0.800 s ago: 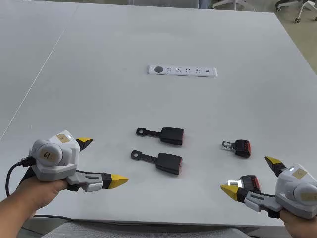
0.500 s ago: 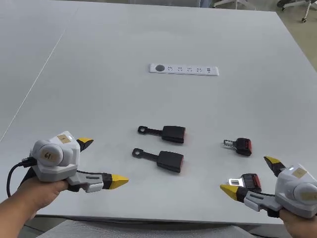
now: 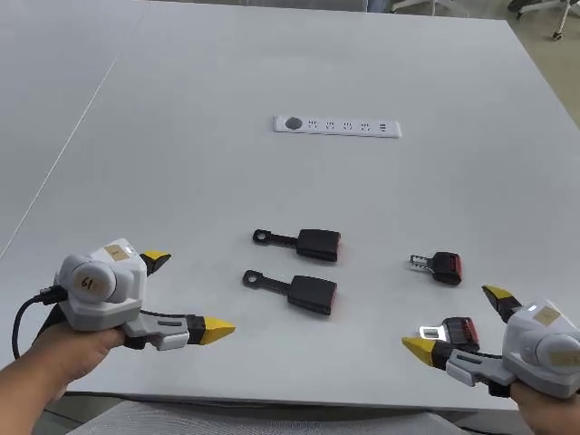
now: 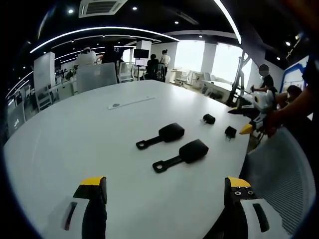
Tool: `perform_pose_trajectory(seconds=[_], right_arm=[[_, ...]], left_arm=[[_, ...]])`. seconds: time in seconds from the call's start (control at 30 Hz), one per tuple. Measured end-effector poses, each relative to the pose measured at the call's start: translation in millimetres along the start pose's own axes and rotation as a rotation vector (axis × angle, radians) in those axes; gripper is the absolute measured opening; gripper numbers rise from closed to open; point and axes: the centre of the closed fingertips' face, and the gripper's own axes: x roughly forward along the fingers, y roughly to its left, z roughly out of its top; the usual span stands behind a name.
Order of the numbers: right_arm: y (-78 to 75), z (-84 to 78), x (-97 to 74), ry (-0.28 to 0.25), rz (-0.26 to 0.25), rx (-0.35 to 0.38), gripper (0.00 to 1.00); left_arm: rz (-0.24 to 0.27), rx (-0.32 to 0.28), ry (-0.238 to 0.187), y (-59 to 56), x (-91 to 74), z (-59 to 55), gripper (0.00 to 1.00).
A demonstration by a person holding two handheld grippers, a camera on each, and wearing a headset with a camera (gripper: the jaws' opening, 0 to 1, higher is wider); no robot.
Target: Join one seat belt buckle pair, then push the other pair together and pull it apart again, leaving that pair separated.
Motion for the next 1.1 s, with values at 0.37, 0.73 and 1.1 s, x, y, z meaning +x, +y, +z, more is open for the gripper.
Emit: perform_pose_trajectory(seconds=[0.37,0.73,1.1], right_arm=[[2.2,-1.1,1.0,0.004,0.006,0.000,0.98],[0.7,1.5,-0.1,0.001,0.007,-0.004,0.98],[1.5,-0.7,-1.1,0.004,0.012,-0.004,0.98]], left_arm=[[0.000,0.000,0.004,0.3,-1.7,-1.8,1.00],[-0.002,0.006,0.003,-1.2,-1.3,0.1,1.00],[0.004,0.004,0.005,-1.9,-2.3,-1.5,1.00]])
